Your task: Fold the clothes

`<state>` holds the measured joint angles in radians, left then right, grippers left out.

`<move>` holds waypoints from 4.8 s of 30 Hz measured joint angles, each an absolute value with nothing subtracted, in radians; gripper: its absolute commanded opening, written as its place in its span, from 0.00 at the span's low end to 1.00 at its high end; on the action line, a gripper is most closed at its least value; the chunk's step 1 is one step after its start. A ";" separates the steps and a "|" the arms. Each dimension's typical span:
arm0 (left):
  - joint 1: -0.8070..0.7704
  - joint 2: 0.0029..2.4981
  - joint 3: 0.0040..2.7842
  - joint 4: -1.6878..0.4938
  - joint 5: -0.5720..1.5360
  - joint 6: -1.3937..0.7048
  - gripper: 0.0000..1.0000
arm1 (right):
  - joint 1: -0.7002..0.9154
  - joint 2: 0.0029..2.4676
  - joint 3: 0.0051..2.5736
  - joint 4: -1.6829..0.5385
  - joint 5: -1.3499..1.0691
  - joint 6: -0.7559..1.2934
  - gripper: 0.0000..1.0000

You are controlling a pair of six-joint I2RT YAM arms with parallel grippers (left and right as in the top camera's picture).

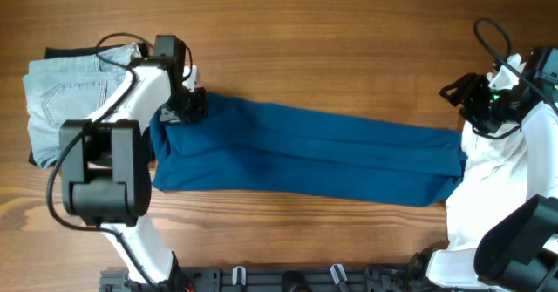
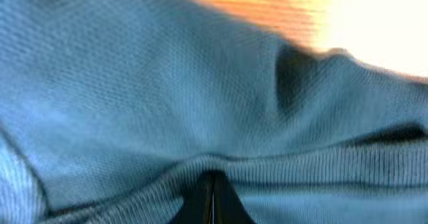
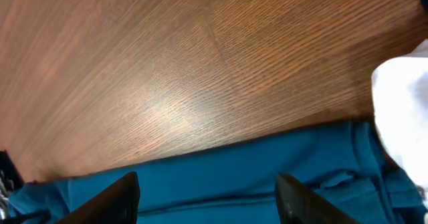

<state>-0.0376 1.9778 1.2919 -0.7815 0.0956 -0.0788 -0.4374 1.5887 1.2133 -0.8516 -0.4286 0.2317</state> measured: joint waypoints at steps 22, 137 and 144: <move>0.235 1.961 1.235 -0.601 -0.018 -0.231 0.04 | -0.440 1.562 0.718 -0.477 -0.453 0.224 0.83; 0.187 1.566 1.214 -0.719 0.238 -0.223 0.45 | 0.585 1.698 1.163 -0.718 -0.095 0.527 0.57; 0.187 1.566 1.214 -0.718 0.238 -0.223 0.45 | 0.580 1.726 1.164 -0.716 0.030 0.432 0.50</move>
<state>0.1867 1.5661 1.2144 -0.7177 0.2382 -0.2226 0.5797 1.7256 1.1641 -0.7162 0.0303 0.4320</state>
